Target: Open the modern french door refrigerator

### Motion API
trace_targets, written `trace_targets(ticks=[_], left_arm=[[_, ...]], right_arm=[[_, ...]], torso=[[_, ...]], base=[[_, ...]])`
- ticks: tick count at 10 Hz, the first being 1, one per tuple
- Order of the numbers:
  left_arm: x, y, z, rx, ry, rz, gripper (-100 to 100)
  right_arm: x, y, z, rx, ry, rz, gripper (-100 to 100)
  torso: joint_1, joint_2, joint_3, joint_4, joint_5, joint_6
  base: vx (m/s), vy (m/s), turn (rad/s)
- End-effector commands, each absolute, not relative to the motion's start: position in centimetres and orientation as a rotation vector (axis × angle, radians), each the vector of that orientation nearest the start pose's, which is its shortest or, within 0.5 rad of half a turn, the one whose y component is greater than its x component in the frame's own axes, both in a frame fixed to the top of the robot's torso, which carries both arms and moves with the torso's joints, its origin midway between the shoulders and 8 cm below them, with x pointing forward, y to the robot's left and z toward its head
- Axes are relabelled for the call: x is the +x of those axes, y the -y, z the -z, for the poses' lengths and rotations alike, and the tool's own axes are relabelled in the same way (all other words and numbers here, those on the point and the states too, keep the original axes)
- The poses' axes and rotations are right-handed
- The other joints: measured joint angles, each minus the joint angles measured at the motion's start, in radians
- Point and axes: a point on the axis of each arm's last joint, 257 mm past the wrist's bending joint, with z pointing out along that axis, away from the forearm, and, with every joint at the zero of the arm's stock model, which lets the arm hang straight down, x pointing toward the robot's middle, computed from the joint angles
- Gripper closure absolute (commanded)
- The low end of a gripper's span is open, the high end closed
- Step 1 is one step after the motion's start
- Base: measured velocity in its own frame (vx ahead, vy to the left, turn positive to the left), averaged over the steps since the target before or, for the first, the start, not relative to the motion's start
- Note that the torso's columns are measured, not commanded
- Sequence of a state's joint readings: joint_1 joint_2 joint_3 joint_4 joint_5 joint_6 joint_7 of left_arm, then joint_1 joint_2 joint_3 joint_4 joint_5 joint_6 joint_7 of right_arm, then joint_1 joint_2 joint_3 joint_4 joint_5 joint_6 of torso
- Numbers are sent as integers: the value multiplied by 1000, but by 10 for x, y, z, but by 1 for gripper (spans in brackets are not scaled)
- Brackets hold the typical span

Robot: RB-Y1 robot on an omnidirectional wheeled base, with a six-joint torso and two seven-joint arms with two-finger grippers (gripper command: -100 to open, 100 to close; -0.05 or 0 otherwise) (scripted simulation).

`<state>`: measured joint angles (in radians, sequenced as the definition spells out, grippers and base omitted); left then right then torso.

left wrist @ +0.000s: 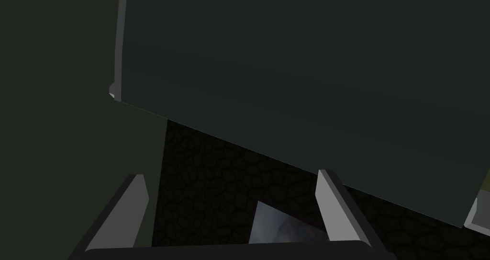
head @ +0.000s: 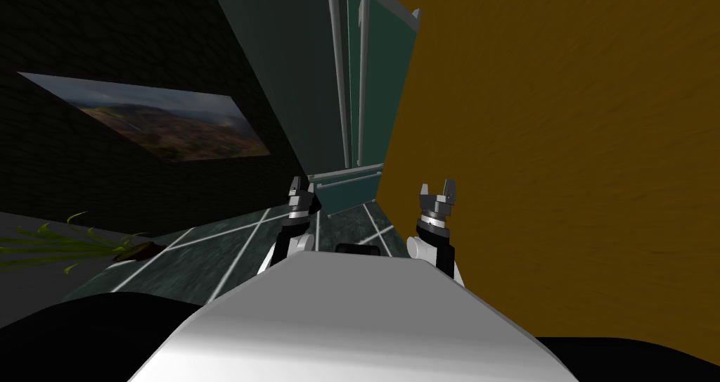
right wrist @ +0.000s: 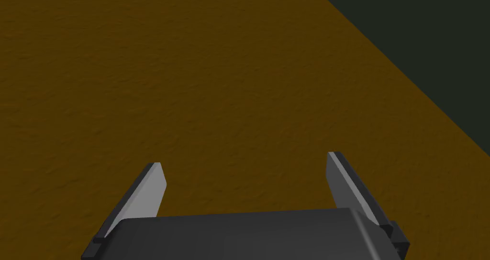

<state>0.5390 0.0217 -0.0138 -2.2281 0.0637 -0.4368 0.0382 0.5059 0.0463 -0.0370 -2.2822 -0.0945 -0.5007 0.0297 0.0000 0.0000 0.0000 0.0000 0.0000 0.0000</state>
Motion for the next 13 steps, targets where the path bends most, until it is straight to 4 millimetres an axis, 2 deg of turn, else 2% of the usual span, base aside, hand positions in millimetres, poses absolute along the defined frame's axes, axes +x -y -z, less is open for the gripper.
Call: trace_targets(ticks=[1, 9, 10, 11, 13], left_arm=[[359, -289, 25, -825, -680, 1339, 0], [359, -289, 25, -825, -680, 1339, 0], [362, -287, 27, -820, -710, 1344, -100], [365, -286, 29, -821, -731, 1349, -100], [371, -284, 32, -835, -769, 1364, -100]], right_arm=[[337, 308, -24, 734, -519, -1291, 0], [337, 308, -24, 734, -519, -1291, 0], [337, 308, -24, 734, -519, -1291, 0], [337, 308, -24, 734, -519, -1290, 0], [337, 309, -23, 735, -519, -1290, 0]], torso=[[0, 40, -82, 41, 0, 0], [0, 618, -1234, 617, 0, 0], [0, 691, -1382, 691, 0, 0], [0, 724, -1452, 724, 0, 0], [0, 735, -1476, 736, 0, 0]], base=[[0, 0, 0], [0, 0, 0], [30, -3, 33], [52, -13, 43], [70, -16, 48]])
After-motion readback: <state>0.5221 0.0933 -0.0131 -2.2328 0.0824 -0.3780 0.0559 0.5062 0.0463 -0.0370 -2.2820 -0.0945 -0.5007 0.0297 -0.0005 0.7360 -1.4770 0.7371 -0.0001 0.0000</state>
